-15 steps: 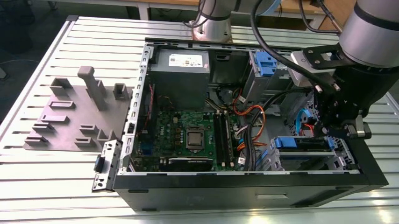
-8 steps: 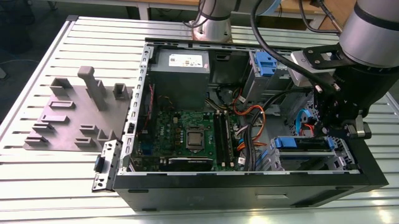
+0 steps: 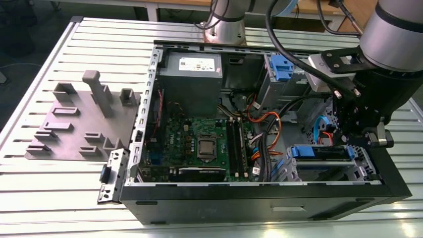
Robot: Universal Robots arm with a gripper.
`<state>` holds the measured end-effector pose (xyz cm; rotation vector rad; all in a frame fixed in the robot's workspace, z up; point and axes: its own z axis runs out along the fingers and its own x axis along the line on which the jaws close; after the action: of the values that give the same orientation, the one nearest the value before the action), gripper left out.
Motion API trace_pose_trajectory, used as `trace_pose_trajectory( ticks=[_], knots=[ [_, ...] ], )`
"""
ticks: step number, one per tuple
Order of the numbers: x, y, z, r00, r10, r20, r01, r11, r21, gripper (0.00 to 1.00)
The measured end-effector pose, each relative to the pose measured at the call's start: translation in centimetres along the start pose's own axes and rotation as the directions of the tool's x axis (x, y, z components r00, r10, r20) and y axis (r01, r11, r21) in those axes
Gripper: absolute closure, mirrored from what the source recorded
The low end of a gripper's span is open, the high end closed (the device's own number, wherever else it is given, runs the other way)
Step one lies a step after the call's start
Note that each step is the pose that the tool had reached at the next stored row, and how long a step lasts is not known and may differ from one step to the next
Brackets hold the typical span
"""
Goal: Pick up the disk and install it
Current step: 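Insert the second disk wire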
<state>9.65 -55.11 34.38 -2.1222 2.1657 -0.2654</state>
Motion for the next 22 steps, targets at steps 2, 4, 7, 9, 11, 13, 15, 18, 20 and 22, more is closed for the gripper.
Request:
trace_pose_trajectory(
  ticks=[2, 4, 7, 9, 11, 13, 15, 18, 20, 22],
  knots=[
    [0.00, 0.00, 0.00, 1.0000, 0.000, 0.0000, 0.000, 1.0000, -0.0001, 0.89],
    [0.00, -0.01, 0.00, 1.0000, 0.000, 0.0000, 0.000, 1.0000, -0.0047, 0.89],
    [0.00, -0.04, 0.01, 1.0000, -0.001, -0.0004, 0.001, 0.9997, -0.0253, 0.89],
    [0.00, -0.08, 0.00, 1.0000, -0.002, -0.0007, 0.002, 0.9991, -0.0421, 0.89],
    [0.00, -0.15, -0.04, 1.0000, -0.003, -0.0009, 0.003, 0.9982, -0.0599, 0.89],
    [0.01, -0.24, -0.22, 1.0000, -0.004, -0.0010, 0.004, 0.9973, -0.0739, 0.89],
    [0.03, -0.32, -0.64, 1.0000, -0.004, -0.0010, 0.004, 0.9970, -0.0775, 0.89],
    [0.03, -0.50, -1.53, 1.0000, -0.004, -0.0010, 0.004, 0.9970, -0.0778, 0.89],
    [0.01, -0.59, -1.96, 1.0000, -0.004, -0.0012, 0.004, 0.9969, -0.0791, 0.89],
    [-0.01, -0.66, -2.17, 1.0000, -0.004, -0.0012, 0.004, 0.9962, -0.0873, 0.89]
  ],
)
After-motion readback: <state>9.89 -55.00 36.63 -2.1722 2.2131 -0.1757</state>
